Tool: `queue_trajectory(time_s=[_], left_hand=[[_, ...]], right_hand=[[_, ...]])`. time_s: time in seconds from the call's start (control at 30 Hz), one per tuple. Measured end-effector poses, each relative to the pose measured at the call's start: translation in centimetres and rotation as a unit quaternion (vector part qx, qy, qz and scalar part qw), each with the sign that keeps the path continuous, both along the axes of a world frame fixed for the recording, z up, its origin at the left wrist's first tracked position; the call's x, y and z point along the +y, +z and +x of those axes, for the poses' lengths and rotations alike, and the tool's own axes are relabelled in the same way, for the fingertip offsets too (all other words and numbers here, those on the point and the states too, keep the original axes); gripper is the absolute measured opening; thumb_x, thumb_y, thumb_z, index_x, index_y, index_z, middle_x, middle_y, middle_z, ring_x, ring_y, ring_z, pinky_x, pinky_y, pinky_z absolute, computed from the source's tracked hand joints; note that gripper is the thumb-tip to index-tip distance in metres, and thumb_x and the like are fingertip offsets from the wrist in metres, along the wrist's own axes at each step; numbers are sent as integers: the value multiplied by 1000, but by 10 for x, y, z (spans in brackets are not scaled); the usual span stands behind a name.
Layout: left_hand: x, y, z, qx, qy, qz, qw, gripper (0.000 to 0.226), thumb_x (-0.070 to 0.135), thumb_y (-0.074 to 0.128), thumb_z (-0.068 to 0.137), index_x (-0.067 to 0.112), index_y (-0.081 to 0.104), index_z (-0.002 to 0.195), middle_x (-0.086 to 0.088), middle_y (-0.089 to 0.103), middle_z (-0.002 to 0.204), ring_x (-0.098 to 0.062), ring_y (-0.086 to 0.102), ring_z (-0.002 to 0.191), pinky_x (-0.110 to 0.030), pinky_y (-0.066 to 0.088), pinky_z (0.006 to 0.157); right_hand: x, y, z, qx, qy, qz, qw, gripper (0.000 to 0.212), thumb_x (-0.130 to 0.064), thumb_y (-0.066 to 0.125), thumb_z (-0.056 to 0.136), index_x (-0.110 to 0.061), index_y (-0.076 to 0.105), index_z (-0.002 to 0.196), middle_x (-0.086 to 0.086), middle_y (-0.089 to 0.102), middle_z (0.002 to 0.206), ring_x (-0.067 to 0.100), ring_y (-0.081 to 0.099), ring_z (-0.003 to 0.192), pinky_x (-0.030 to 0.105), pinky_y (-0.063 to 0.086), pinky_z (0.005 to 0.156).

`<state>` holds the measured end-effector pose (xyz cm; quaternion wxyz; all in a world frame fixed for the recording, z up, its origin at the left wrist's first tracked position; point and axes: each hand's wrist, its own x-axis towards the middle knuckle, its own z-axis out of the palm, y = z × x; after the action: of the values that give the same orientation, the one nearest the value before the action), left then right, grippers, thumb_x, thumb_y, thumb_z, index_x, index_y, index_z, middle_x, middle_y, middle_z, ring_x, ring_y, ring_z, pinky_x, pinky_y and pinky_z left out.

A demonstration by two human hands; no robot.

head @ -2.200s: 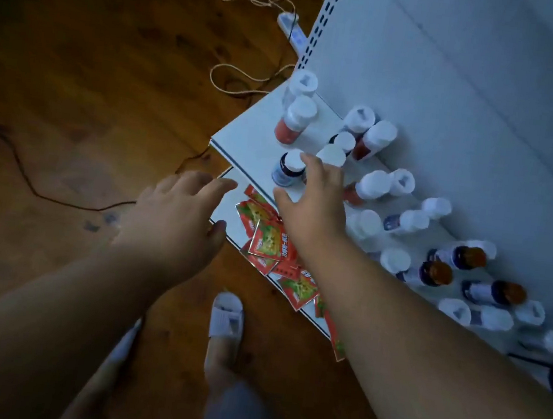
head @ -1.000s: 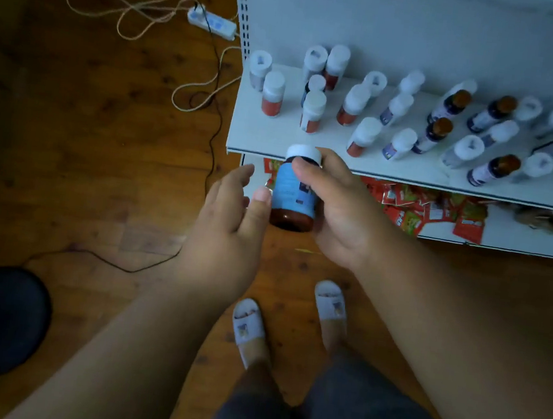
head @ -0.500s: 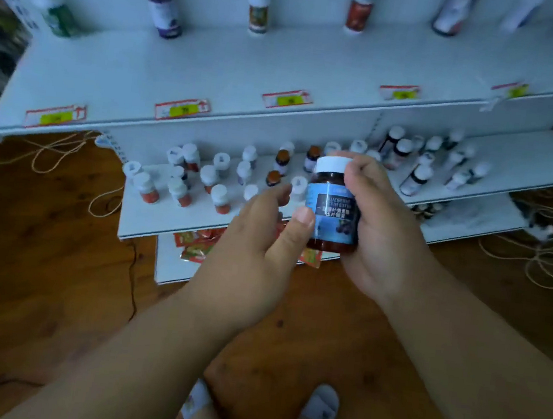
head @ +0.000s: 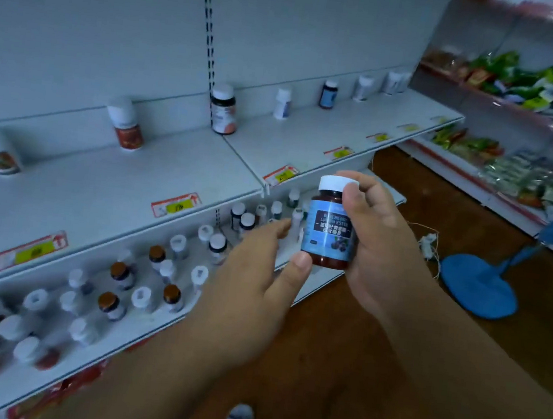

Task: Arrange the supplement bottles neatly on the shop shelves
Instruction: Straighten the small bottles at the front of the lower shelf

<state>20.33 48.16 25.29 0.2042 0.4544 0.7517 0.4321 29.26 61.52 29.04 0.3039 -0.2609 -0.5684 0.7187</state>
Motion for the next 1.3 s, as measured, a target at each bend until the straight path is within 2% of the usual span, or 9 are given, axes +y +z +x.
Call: queue_trajectory(time_s=[0.13, 0.33, 0.47, 0.63, 0.73, 0.83, 1.03, 1.17, 1.3], left_hand=[[84, 2, -37, 11, -49, 12, 999, 77, 77, 17, 84, 37, 30, 149, 16, 39, 149, 0, 36, 133, -39, 37, 110], [206, 16, -56, 12, -107, 12, 994, 86, 82, 12, 79, 34, 32, 148, 12, 42, 147, -5, 40, 131, -40, 40, 108], [286, 25, -57, 4, -121, 4, 993, 85, 78, 15, 78, 34, 33, 147, 11, 43, 145, -5, 41, 130, -40, 42, 106], [388, 21, -42, 58, -118, -10, 991, 80, 76, 15, 84, 31, 31, 148, 8, 41, 148, -6, 40, 129, -29, 37, 104], [438, 20, -33, 79, -81, -24, 993, 86, 81, 12, 80, 32, 30, 149, 6, 39, 150, -11, 41, 131, -35, 38, 106], [482, 19, -28, 85, -24, -60, 994, 85, 81, 12, 78, 36, 27, 148, 5, 37, 151, -14, 43, 130, -44, 43, 104], [557, 13, -33, 117, 42, -110, 986, 85, 76, 14, 79, 32, 25, 151, 5, 34, 153, -13, 37, 135, -39, 37, 110], [585, -7, -71, 139, 106, -106, 979, 87, 79, 13, 82, 27, 28, 150, 1, 38, 151, -17, 40, 134, -43, 37, 109], [624, -33, -119, 159, 119, -135, 971, 84, 77, 19, 84, 26, 24, 151, -1, 34, 153, -20, 41, 134, -45, 38, 109]], right_hand=[[70, 10, -18, -25, -51, 60, 997, 44, -45, 58, 81, -23, 57, 119, -6, 71, 90, 16, 71, 88, 38, 59, 73], [175, 29, -21, -59, -99, 119, 986, 46, -39, 61, 80, -16, 53, 119, -1, 71, 98, 17, 71, 95, 30, 60, 74], [248, 32, -15, -53, -127, 133, 981, 47, -35, 67, 76, -10, 53, 115, 11, 69, 107, 23, 70, 100, 33, 61, 77], [357, 23, 6, -67, -121, 152, 979, 42, -32, 70, 81, -12, 53, 114, 10, 68, 109, 20, 70, 101, 33, 61, 79], [424, 17, 14, -92, -81, 172, 977, 26, -26, 67, 91, -21, 54, 113, 4, 68, 109, 17, 68, 102, 32, 60, 82], [487, 20, 8, -128, -14, 168, 977, 30, -25, 64, 94, -24, 54, 123, -2, 66, 116, 13, 66, 107, 30, 58, 87], [580, 10, -34, -119, 84, 128, 981, 16, -15, 65, 94, -22, 62, 108, 6, 67, 114, 21, 66, 104, 39, 57, 91], [621, -2, -86, -122, 168, 173, 963, 22, -15, 69, 90, -30, 66, 107, -1, 70, 111, 16, 65, 110, 42, 52, 99], [661, -15, -126, -173, 170, 243, 939, 34, -16, 66, 93, -26, 60, 125, -2, 65, 120, 7, 62, 109, 33, 51, 99]])
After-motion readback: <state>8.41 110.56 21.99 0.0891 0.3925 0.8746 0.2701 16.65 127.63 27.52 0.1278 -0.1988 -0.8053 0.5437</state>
